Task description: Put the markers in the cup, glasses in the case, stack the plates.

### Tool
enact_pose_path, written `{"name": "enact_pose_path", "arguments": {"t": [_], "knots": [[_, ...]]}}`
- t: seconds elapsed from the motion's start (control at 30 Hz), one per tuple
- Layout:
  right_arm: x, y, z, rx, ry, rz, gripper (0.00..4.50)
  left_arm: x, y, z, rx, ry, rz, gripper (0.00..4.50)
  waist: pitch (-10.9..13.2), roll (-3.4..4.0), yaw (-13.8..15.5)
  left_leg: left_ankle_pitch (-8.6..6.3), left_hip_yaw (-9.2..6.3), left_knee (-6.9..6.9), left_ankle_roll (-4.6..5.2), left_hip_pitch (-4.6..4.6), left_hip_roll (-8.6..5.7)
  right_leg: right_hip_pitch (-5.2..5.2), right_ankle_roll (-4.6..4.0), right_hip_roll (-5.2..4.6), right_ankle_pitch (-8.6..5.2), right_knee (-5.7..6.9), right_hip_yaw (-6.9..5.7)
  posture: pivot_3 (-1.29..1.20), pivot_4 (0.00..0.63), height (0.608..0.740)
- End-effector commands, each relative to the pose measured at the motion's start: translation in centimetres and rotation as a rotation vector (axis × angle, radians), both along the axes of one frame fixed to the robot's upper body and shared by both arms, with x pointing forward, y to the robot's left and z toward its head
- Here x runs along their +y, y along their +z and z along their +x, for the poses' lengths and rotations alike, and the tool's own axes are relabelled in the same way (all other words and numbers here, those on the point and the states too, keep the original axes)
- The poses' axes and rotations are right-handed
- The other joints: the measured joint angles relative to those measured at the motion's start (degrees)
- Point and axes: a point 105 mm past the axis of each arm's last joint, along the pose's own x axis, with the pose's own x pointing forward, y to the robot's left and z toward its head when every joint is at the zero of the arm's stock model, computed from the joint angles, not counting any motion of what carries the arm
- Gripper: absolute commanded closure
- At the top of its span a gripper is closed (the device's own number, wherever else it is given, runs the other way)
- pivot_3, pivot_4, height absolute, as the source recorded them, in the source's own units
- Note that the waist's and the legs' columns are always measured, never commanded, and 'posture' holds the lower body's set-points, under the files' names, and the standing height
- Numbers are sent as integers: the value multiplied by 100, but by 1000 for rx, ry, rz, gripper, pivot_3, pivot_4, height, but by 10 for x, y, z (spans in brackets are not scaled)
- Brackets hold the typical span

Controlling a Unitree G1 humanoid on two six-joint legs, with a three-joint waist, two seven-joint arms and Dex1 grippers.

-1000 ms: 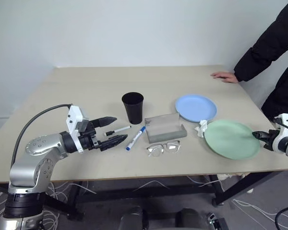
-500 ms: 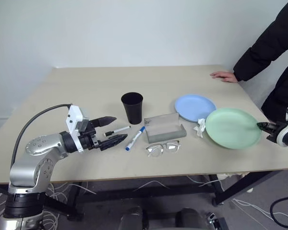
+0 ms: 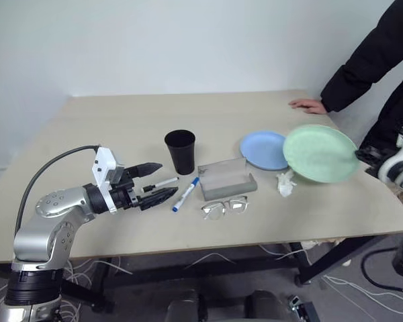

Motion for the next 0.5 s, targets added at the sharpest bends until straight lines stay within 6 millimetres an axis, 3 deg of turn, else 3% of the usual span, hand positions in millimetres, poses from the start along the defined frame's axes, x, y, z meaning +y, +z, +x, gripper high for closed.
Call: {"name": "enact_pose_path", "arguments": {"t": [0.03, 0.2, 0.5], "knots": [[13, 28, 20, -58, -28, -54, 4456, 1, 12, 1, -54, 4, 10, 0, 1, 2, 2, 2, -1, -1, -2, 0, 0, -1, -9, 0, 6, 0, -1, 0, 0, 740], [48, 32, 48, -62, -48, -80, 4456, 0, 12, 2, -56, 9, 7, 0, 1, 3, 0, 7, 9, -7, -9, -2, 0, -4, -17, 1, 11, -2, -1, 0, 0, 740], [79, 21, 67, -57, -67, -129, 4456, 2, 14, 1, -62, 25, 7, 0, 1, 2, 13, 31, 30, -22, -48, -6, -1, -5, -16, 1, 11, -5, -10, 0, 0, 740]]}}
